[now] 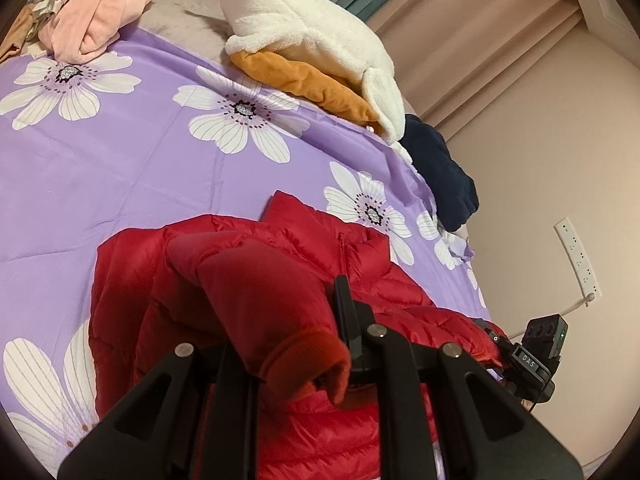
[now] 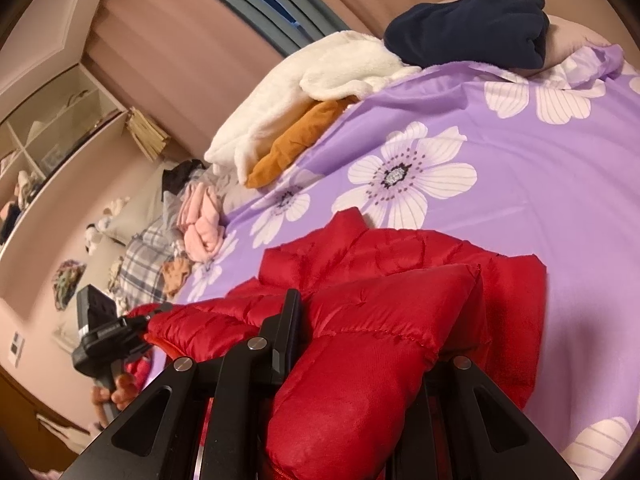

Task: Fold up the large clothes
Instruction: 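Lower the hem onto the jacket and open both grippers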

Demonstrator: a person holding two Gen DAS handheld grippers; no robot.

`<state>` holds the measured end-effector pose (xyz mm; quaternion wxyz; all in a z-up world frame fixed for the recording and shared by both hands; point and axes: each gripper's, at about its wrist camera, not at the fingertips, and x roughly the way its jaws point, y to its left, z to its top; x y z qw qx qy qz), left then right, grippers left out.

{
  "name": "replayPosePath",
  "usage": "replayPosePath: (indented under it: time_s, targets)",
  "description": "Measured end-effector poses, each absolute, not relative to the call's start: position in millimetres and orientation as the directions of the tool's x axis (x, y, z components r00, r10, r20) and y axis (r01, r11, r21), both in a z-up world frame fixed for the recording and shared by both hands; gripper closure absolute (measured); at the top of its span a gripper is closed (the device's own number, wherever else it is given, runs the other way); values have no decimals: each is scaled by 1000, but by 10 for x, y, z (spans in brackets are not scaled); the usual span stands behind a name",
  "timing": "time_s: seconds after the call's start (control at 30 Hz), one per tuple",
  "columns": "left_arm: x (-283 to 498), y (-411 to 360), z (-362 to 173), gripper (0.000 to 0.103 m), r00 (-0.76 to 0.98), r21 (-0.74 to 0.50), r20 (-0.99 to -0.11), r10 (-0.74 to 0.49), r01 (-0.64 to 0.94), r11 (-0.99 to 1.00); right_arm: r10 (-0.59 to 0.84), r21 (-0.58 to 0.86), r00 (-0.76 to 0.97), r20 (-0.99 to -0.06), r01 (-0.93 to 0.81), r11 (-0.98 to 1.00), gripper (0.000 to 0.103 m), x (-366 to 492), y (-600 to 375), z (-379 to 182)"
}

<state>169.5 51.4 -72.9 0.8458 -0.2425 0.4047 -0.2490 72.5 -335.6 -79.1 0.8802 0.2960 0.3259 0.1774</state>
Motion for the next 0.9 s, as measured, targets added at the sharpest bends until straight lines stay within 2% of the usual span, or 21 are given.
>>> replayPosePath:
  time_s: [0.9]
  targets:
    - [2247, 408, -1109, 85, 540, -562, -647, -538, 139, 815, 450, 597, 711, -540, -53, 800, 79, 1291, -3350, -1019]
